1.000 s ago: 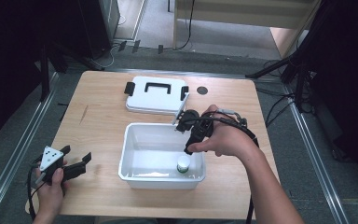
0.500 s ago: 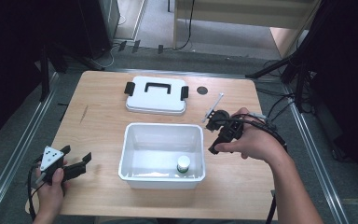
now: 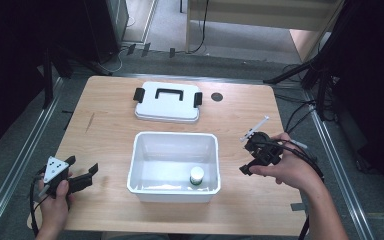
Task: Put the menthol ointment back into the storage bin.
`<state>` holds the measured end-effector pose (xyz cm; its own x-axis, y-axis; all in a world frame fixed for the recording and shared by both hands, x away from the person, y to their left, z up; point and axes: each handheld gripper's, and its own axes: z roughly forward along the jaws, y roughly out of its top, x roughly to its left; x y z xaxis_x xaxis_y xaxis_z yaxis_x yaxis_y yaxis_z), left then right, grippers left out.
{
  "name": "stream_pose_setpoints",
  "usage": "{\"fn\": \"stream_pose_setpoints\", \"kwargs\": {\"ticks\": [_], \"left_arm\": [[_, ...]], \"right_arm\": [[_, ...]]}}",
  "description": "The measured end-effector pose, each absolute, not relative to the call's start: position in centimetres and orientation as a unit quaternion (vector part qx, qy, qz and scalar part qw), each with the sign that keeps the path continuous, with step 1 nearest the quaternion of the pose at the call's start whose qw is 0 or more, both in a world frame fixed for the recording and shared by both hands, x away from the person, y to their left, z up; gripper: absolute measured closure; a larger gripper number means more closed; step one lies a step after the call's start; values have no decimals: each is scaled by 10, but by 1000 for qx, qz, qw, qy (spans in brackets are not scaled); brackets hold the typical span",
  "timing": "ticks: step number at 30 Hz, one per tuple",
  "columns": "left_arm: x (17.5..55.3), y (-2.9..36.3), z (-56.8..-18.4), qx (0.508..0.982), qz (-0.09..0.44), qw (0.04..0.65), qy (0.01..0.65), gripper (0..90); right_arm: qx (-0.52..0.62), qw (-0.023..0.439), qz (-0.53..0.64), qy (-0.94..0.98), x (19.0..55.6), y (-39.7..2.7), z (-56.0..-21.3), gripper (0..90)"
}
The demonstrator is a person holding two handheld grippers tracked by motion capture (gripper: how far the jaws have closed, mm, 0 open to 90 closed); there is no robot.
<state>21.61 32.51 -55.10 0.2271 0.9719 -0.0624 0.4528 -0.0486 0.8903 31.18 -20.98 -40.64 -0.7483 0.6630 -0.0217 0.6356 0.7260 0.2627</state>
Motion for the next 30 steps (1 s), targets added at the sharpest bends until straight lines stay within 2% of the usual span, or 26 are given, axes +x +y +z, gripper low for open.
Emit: {"fn": "stream_pose_setpoints", "kwargs": {"ticks": [5,7,9,13,20,30], "left_arm": [[216,325,-551,658,304,425,542,143],[216,325,-551,657,304,426,542,143],[216,325,-551,657,304,426,542,143],[216,325,-551,658,305,424,542,143],[216,325,-551,657,304,425,544,143],[217,325,-551,657,302,425,544,143]], "right_arm": [[381,121,200,895,297,-235,-424,250],[386,129,215,888,294,-240,-427,232],[405,154,253,865,285,-254,-442,165],[433,182,309,827,272,-272,-464,129],[452,214,372,782,252,-297,-500,41],[479,240,426,729,234,-325,-529,23]]}}
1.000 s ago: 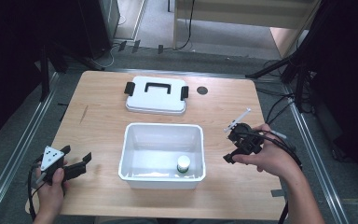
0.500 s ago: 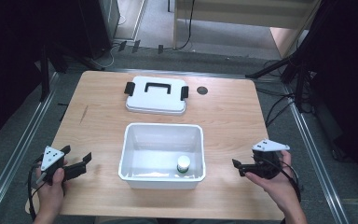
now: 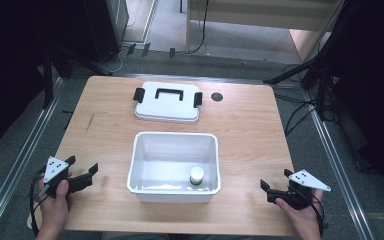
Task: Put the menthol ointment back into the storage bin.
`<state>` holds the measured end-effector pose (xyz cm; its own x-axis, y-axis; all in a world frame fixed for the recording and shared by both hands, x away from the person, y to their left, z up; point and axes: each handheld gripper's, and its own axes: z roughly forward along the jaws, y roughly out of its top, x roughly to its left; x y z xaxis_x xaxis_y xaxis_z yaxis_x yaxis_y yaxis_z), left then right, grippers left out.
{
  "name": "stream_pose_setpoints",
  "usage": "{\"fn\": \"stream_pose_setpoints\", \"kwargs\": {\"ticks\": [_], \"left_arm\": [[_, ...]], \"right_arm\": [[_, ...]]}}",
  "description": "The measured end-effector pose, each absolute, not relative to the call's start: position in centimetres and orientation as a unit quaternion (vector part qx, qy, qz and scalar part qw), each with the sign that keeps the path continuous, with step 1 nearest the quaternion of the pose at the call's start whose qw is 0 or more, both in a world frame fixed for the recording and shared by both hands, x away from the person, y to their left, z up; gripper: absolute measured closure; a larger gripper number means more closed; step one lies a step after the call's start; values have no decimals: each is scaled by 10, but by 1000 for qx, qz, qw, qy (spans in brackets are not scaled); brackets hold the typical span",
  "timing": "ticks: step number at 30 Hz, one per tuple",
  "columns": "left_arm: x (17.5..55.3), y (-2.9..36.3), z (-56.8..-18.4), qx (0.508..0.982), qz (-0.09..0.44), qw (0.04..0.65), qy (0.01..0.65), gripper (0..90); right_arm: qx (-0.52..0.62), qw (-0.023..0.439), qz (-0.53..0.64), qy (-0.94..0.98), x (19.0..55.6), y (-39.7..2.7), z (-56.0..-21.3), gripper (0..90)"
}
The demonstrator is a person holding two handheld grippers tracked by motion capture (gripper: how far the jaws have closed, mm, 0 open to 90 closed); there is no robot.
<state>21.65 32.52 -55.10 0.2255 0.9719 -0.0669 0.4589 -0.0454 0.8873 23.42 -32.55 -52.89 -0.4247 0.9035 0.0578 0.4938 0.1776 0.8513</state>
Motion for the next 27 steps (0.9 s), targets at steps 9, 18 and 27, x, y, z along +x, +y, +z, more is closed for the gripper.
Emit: {"fn": "stream_pose_setpoints", "kwargs": {"ticks": [9,18,27], "left_arm": [[217,325,-551,658,299,426,544,143],[216,325,-551,657,301,427,544,143],[217,326,-551,659,298,427,543,143]], "right_arm": [[507,256,438,697,230,-338,-546,25],[518,257,437,689,230,-339,-546,59],[516,251,431,697,232,-338,-547,63]]}}
